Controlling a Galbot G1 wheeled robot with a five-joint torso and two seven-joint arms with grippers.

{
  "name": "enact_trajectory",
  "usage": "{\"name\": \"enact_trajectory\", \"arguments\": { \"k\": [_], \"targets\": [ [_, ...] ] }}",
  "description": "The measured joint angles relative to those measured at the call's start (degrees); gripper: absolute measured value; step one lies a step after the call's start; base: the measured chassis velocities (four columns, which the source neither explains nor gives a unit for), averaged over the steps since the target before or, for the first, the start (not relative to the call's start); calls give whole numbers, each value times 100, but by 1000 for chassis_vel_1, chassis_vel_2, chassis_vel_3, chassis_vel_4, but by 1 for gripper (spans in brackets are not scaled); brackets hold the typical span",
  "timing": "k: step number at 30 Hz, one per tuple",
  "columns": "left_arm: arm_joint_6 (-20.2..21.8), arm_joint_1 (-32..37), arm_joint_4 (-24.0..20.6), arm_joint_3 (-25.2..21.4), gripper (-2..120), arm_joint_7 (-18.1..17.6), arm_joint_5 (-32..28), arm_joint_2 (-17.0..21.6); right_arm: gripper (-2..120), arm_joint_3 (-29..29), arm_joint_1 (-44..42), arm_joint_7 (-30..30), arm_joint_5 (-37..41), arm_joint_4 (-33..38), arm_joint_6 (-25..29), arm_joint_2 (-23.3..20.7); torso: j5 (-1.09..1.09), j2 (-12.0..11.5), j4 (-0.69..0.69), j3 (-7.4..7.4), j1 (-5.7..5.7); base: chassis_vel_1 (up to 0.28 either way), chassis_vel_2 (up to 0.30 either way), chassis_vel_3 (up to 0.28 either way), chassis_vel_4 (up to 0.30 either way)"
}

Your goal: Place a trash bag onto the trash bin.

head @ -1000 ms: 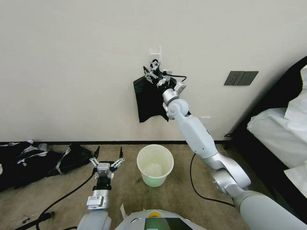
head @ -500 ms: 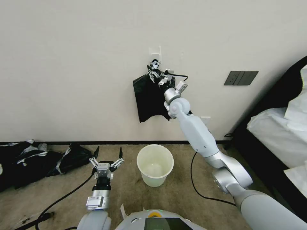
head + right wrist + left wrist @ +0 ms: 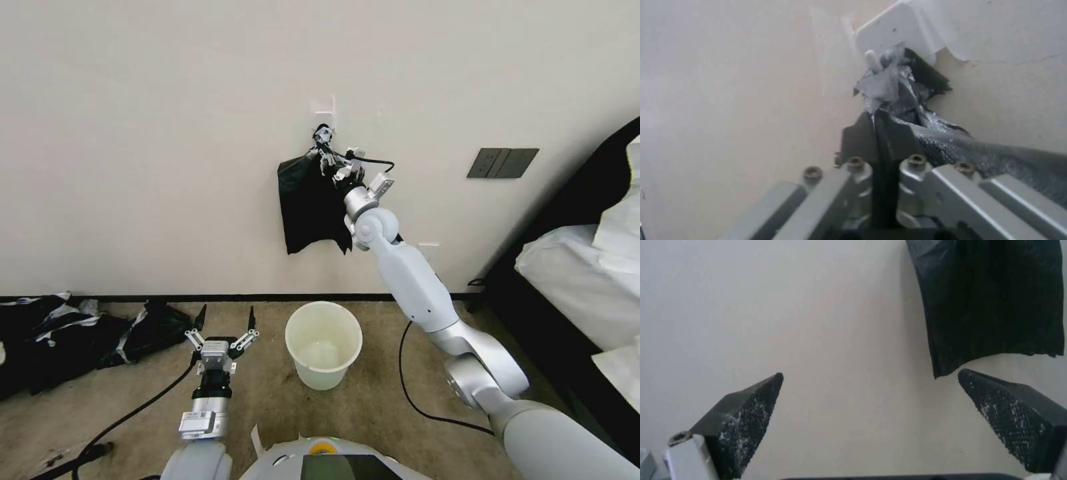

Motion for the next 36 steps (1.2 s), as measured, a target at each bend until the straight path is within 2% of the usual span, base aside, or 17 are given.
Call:
{"name": "enact_trajectory", "arguments": {
  "k": [2,5,7,9,10,11,12,13,14,16,20,22,24,25,29,36],
  "targets": [
    [-3,6,-5,1,100,0,5,-2,13,14,-5,3,-2,8,1,-8,0,0,0,0,0,0,0,0,0],
    [-3,6,-5,1,100,0,5,-2,13,14,-5,3,-2,8,1,-8,0,0,0,0,0,0,0,0,0],
    [-10,26,-16,4,100,0,17,-9,30,23,-15,5,-3,66,2,-21,0,0,0,0,0,0,0,0,0],
    [-12,29,-17,5,100,1,19,-9,34,25,-20,5,-2,77,2,-22,0,0,0,0,0,0,0,0,0],
    [-14,32,-19,5,100,1,20,-10,40,32,-30,6,-3,90,2,-23,0,0,0,0,0,0,0,0,0],
    [-14,32,-19,5,100,1,20,-10,40,32,-30,6,-3,90,2,-23,0,0,0,0,0,0,0,0,0],
    [-16,33,-20,6,100,1,21,-10,47,39,-45,8,-2,102,2,-26,0,0,0,0,0,0,0,0,0],
    [-16,33,-20,6,100,1,21,-10,47,39,-45,8,-2,102,2,-26,0,0,0,0,0,0,0,0,0],
    [-17,32,-20,6,100,1,21,-8,52,43,-62,9,-2,119,2,-32,0,0,0,0,0,0,0,0,0],
    [-18,28,-20,6,100,1,21,-5,52,47,-87,10,-1,143,2,-40,0,0,0,0,0,0,0,0,0],
    [-19,16,-23,12,100,1,21,-7,32,53,-134,11,2,208,2,-85,0,0,0,0,0,0,0,0,0],
    [-19,16,-23,12,100,1,21,-9,29,49,-134,10,2,206,2,-94,0,0,0,0,0,0,0,0,0],
    [-19,23,-31,14,100,1,21,-10,19,28,-121,4,0,158,2,-100,0,0,0,0,0,0,0,0,0],
    [-19,23,-31,14,100,1,21,-10,19,28,-121,4,0,158,2,-100,0,0,0,0,0,0,0,0,0],
    [-19,51,-72,2,100,1,21,-2,1,-4,-48,-6,-1,65,2,-75,0,0,0,0,0,0,0,0,0],
    [-26,99,-114,-20,100,-2,22,-1,0,-11,-87,-8,-3,114,2,-61,-1,0,1,0,0,0,0,0,0]
  ]
}}
